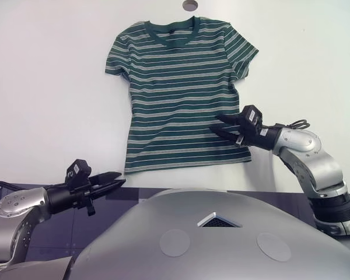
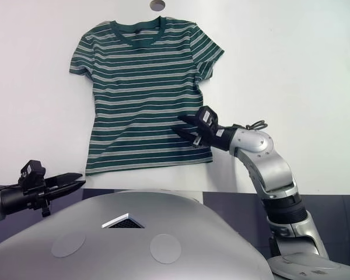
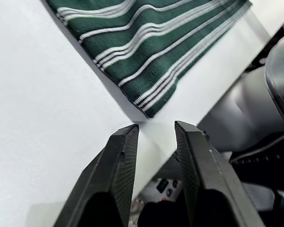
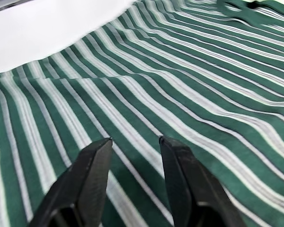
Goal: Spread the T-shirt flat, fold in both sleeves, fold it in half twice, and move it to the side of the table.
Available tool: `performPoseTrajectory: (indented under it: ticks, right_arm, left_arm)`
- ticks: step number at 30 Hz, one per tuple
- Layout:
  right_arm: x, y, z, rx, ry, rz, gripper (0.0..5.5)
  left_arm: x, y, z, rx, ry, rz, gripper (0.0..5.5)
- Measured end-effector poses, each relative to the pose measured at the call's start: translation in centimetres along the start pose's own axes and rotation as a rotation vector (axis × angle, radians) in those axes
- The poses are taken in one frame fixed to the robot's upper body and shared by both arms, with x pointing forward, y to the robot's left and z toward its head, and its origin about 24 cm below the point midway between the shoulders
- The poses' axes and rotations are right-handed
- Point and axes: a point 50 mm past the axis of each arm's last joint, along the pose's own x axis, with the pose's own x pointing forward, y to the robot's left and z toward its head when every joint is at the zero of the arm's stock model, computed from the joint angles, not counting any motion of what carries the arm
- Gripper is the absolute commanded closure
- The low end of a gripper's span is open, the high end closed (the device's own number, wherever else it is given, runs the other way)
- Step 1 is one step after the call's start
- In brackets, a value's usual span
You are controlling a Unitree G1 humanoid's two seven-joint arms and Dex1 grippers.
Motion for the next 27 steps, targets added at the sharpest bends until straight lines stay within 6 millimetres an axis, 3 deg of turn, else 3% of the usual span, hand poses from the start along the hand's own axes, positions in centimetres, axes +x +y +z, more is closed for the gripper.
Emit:
performPoseTrajectory:
  ticks: [1,4,7,9,11,13,16,20,25,27]
  right_arm:
    - [-0.2,-0.6,0.2,-0.002,-0.014,-0.023,3.65]
    - [-0.8,-3.8,1.9,-0.004,-0.100,-0.157,3.65]
    - [-1.1,-6.6,3.0,0.036,-0.175,-0.260,3.65]
    - [-1.4,-8.6,3.4,0.064,-0.206,-0.322,3.65]
    - [-0.8,-9.7,3.9,0.078,-0.239,-0.344,3.65]
    - [0.0,-9.5,3.9,0.079,-0.253,-0.329,3.65]
    - [0.8,-9.0,3.7,0.088,-0.267,-0.310,3.65]
    - [1.0,-9.0,3.6,0.086,-0.262,-0.298,3.65]
    - [1.0,-8.9,3.4,0.091,-0.260,-0.289,3.65]
    - [1.0,-8.8,3.3,0.093,-0.258,-0.287,3.65]
  left_arm:
    - [-0.5,0.5,0.9,-0.009,-0.050,-0.008,3.44]
    - [-1.9,3.7,6.5,0.075,-0.295,0.080,3.29]
    - [-1.5,7.6,11.6,0.115,-0.525,0.289,3.29]
    - [0.8,10.6,14.4,-0.030,-0.667,0.409,3.29]
    - [5.5,12.7,16.1,-0.304,-0.710,0.436,3.29]
    - [8.8,13.3,16.3,-0.512,-0.722,0.383,3.29]
    - [10.5,14.1,16.1,-0.676,-0.731,0.386,3.29]
    - [8.8,13.1,14.5,-0.690,-0.760,0.416,3.29]
    - [5.8,11.3,12.9,-0.578,-0.769,0.534,3.29]
    - [6.0,11.0,12.4,-0.598,-0.744,0.532,3.29]
